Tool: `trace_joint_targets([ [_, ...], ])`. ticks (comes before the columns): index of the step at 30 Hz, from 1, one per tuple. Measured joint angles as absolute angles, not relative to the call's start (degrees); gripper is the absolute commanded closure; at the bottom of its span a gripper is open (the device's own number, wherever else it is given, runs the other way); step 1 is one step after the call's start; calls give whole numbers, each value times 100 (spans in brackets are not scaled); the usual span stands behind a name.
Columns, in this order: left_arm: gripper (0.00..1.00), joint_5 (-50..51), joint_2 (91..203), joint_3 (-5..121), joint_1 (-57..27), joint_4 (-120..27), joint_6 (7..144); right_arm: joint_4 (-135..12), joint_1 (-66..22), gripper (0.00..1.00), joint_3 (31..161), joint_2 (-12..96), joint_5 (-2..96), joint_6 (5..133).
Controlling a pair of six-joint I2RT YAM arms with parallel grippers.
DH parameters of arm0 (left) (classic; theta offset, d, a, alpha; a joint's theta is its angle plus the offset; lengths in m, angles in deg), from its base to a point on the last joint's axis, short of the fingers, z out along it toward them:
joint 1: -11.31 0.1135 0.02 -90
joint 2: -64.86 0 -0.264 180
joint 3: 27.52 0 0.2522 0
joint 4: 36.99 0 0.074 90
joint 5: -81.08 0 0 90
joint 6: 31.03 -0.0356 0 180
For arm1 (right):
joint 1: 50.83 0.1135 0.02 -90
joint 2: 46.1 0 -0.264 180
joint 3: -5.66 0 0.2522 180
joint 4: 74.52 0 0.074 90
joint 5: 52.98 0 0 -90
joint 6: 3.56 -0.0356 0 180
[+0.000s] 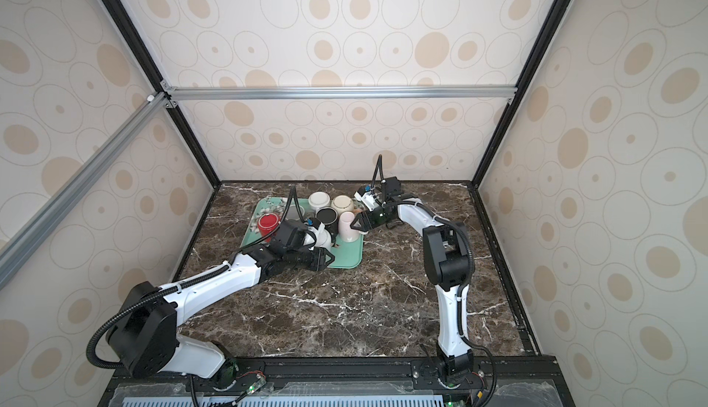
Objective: Turn the mug right side up
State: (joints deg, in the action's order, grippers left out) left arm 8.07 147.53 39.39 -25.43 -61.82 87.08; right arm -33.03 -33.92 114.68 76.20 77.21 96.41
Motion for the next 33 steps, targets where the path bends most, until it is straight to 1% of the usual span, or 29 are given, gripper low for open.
trace_joint_targets([
  [4, 56, 787, 14611, 3606, -2545, -6139, 8746, -3353, -3313, 39, 11186, 7543, 7708, 9659],
  [7, 56, 778, 14607, 3510, -2545, -6137, 8767, -3447, -3189, 41, 10705, 7320, 7452, 9641],
  [11, 56, 772, 14613, 3506, -2547, -6062, 8770, -3519, -2861, 41, 10216, 7001, 6652, 9639],
  [14, 56, 772, 14666, 3515, -2547, -6043, 8770, -3624, -2631, 43, 10194, 6938, 6033, 9626],
  [17, 55, 761, 14694, 3515, -2547, -6043, 8770, -3751, -2498, 47, 10196, 6920, 5609, 9543],
  [19, 55, 726, 14694, 3517, -2547, -6043, 8776, -3856, -2450, 51, 10194, 6920, 5358, 9482],
  [24, 52, 424, 14628, 3515, -2551, -6067, 8929, -4101, -2293, 74, 10102, 6879, 4757, 9453],
  [27, 51, 186, 14434, 3497, -2551, -6069, 9012, -4245, -2181, 85, 9936, 6798, 4508, 9473],
  [33, 51, -352, 13684, 3097, -2553, -5723, 9119, -4496, -2065, 98, 9503, 6523, 4346, 9484],
])
